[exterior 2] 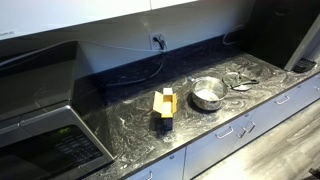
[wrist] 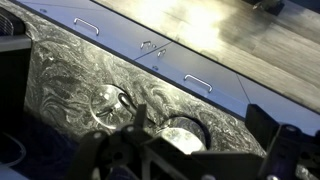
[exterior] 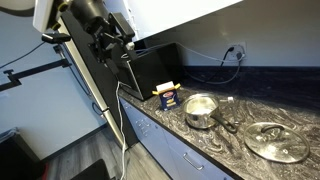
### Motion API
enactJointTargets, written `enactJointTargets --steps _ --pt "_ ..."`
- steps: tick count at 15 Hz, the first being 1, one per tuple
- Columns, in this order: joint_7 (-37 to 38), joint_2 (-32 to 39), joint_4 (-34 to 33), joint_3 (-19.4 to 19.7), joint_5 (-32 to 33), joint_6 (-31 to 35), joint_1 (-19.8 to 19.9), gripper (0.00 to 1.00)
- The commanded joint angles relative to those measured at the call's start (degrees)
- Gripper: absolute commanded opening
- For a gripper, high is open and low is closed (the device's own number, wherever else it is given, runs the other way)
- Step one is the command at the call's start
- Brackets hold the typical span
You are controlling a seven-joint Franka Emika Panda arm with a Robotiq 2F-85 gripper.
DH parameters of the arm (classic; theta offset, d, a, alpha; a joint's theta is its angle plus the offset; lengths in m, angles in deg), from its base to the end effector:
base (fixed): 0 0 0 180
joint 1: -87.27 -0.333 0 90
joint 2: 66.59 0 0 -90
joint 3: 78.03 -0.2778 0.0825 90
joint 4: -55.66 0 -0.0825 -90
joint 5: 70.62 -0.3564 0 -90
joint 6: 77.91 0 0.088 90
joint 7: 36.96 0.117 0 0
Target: Pour the contents in the box into the pot
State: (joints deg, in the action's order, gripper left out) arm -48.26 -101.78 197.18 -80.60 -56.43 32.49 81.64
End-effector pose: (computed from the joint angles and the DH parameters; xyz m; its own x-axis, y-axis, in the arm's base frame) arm 0.3681 0.0342 0.4787 0.9161 0.4009 0.0060 0.3849 -0.8836 0.2665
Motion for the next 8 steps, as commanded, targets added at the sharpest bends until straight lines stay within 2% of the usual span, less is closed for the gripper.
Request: enactJointTargets --steps 1,5,8 --pt "-0.7 8.0 -2.5 -4.4 4.5 0.3 -1.8 1.0" --pt "-2.3 14.5 -1.9 -8.7 6.8 2.2 -5.8 1.0" --pt "-6.0 17.7 -1.4 -10.2 8.1 3.5 -8.4 1.0"
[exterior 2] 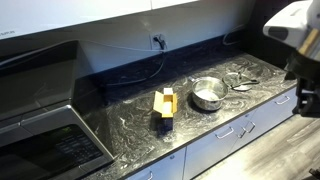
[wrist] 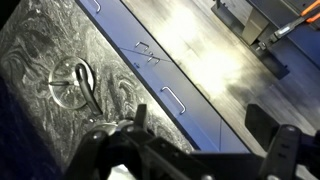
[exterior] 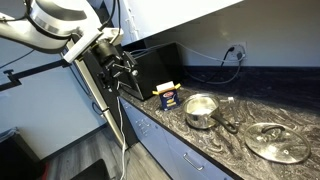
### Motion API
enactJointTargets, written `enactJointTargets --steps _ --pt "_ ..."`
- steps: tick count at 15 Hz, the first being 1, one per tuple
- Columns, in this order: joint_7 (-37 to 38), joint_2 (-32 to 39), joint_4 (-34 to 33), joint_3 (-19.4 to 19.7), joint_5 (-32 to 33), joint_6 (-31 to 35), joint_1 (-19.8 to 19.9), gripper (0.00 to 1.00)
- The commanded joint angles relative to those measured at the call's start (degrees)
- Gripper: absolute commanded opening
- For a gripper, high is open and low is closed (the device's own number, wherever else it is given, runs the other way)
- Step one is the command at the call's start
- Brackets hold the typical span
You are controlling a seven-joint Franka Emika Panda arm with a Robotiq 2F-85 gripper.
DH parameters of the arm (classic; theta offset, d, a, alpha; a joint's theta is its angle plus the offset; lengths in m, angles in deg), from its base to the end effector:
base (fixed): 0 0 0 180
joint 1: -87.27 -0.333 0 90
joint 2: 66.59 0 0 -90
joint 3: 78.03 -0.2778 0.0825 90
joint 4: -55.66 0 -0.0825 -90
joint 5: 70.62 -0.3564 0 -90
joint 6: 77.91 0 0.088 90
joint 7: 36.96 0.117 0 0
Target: Pour the contents in the box into the pot
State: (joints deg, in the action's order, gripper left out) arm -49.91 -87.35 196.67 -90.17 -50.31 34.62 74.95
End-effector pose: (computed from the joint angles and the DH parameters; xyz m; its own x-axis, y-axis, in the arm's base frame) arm 0.3771 0.1418 0.3887 0.7068 0.6619 -0.2497 0.7054 -0.6326 0.3198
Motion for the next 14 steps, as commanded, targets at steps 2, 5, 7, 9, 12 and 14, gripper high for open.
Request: enactJointTargets --steps 2,5,7,9,12,14 --pt "-8.7 4.4 -0.5 -0.5 3.4 2.6 -2.7 1.0" --pt "-17.1 4.3 0.9 0.4 4.9 4.5 -3.4 1.0" --pt "-13.0 4.9 0.0 -0.3 3.6 2.9 -2.9 1.0" --pt "-12.8 4.9 0.0 -0.3 3.6 2.9 -2.9 1.0" --pt "-20.4 6.5 0.2 0.5 4.3 6.2 -3.8 1.0" --pt "-24.3 9.1 -1.5 0.0 7.0 7.6 -3.7 1.0"
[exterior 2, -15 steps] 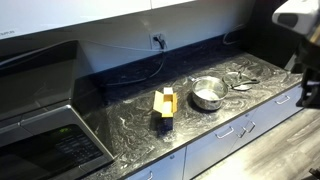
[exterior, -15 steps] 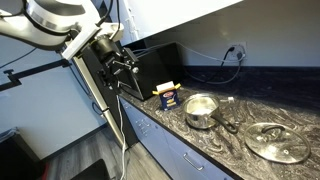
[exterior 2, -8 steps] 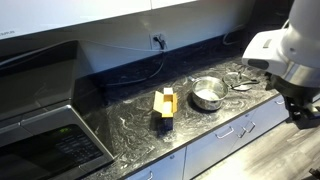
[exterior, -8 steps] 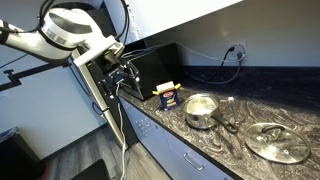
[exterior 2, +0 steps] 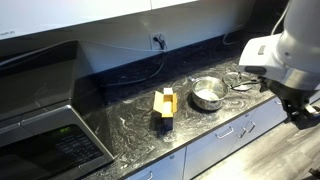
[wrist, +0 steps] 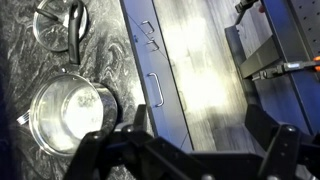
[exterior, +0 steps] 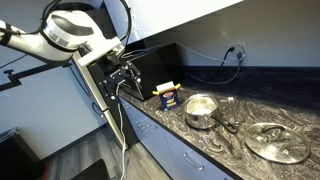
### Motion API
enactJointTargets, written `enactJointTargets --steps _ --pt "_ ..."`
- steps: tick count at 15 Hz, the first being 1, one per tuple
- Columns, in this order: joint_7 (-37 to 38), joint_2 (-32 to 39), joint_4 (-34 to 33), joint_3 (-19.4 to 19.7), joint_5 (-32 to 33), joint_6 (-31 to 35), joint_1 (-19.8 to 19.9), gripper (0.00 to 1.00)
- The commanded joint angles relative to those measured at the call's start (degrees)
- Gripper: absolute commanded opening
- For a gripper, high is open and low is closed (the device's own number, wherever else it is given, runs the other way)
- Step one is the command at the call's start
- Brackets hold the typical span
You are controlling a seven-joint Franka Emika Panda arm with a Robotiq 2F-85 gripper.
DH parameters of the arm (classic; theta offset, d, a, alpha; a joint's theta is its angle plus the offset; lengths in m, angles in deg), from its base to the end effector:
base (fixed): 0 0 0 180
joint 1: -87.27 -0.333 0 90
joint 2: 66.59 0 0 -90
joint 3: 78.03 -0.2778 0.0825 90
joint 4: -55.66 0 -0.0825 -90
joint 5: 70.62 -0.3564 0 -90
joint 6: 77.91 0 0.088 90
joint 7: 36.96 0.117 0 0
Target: Pour the contents in the box into the pot
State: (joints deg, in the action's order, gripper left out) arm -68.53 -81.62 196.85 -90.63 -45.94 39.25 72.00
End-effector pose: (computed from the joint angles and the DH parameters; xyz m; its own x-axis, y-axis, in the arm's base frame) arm 0.3812 0.1692 0.3534 0.3271 0.8660 -0.3782 0.9403 -0.2586 0.2212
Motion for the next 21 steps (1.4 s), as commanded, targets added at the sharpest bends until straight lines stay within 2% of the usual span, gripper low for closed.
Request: enactJointTargets --steps 1,6,15,16,20,21 --pt "-7.1 4.7 -2.4 0.1 4.5 3.8 -0.6 1.0" --pt "-17.1 11.7 -6.3 -0.7 10.9 8.2 -0.4 1.0" --pt "-31.4 17.9 -6.6 -5.1 19.6 8.0 -2.6 1.0" --pt "-28.5 17.4 -6.6 -4.9 17.1 8.0 -2.3 1.0" --pt "-30.2 18.5 -6.6 -5.1 18.8 8.0 -2.4 1.0" --pt "-29.5 19.4 -7.2 -5.1 21.3 6.9 -2.7 1.0"
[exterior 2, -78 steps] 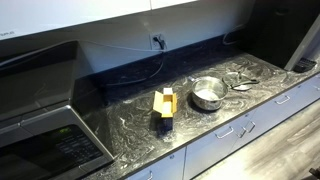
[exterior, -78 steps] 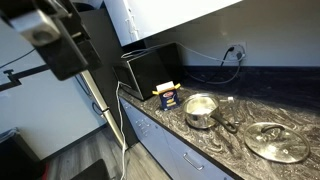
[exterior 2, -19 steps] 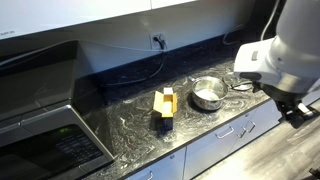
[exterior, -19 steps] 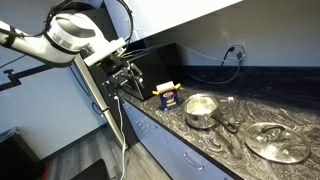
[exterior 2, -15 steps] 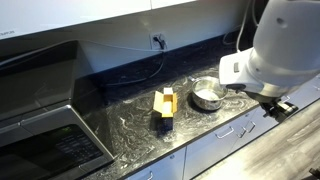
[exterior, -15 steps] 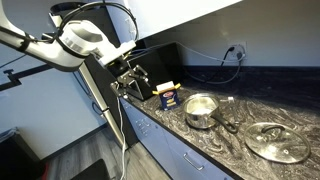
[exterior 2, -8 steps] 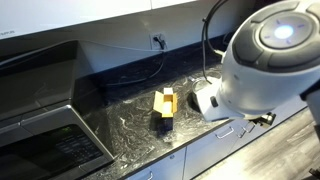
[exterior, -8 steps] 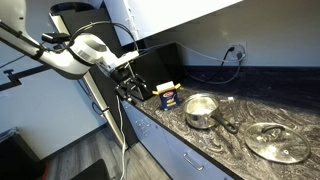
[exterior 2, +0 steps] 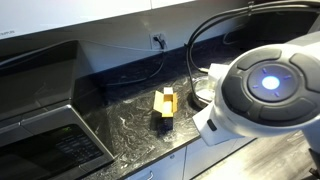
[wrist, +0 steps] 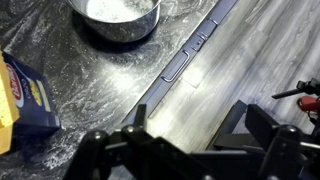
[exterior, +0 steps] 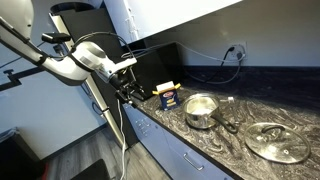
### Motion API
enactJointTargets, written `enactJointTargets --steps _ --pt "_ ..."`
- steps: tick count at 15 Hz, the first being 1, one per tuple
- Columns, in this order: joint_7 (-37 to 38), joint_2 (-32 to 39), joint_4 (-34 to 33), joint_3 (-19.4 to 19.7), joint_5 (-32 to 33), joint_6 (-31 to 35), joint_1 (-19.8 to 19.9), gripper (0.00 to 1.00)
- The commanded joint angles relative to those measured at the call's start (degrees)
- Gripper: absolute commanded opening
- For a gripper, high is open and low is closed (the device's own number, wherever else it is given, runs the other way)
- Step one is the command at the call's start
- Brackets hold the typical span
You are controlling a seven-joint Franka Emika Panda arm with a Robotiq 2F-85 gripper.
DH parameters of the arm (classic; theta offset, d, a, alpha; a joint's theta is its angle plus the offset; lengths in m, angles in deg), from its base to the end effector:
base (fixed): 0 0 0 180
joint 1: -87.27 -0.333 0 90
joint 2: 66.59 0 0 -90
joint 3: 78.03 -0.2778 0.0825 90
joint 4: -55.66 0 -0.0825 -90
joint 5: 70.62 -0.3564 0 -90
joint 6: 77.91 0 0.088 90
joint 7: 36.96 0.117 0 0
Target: Pour the contents in the box into the pot
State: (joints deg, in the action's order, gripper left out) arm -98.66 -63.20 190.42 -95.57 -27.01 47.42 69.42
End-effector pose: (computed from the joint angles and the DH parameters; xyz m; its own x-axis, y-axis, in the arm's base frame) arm 0.3982 0.2462 0.2703 -0.5207 0.6562 -0.5462 0.8083 0.5848 -0.0681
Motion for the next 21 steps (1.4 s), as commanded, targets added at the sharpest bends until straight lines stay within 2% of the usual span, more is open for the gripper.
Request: enactJointTargets --steps 1,8,10,12,16,21 --pt "-0.1 1.5 -0.8 -0.1 5.4 1.1 -0.1 1.0" --pt "3.4 10.8 -5.1 0.0 35.8 7.1 -1.1 1.0" --pt "6.4 14.2 -6.8 0.0 43.7 5.4 -2.0 1.0" --pt "11.8 18.0 -8.9 0.1 49.2 0.2 -3.5 1.0" --pt "20.3 25.2 -12.5 -0.4 52.5 -10.1 -6.8 1.0" --pt "28.2 33.6 -18.1 -1.5 50.3 -23.2 -11.8 1.0"
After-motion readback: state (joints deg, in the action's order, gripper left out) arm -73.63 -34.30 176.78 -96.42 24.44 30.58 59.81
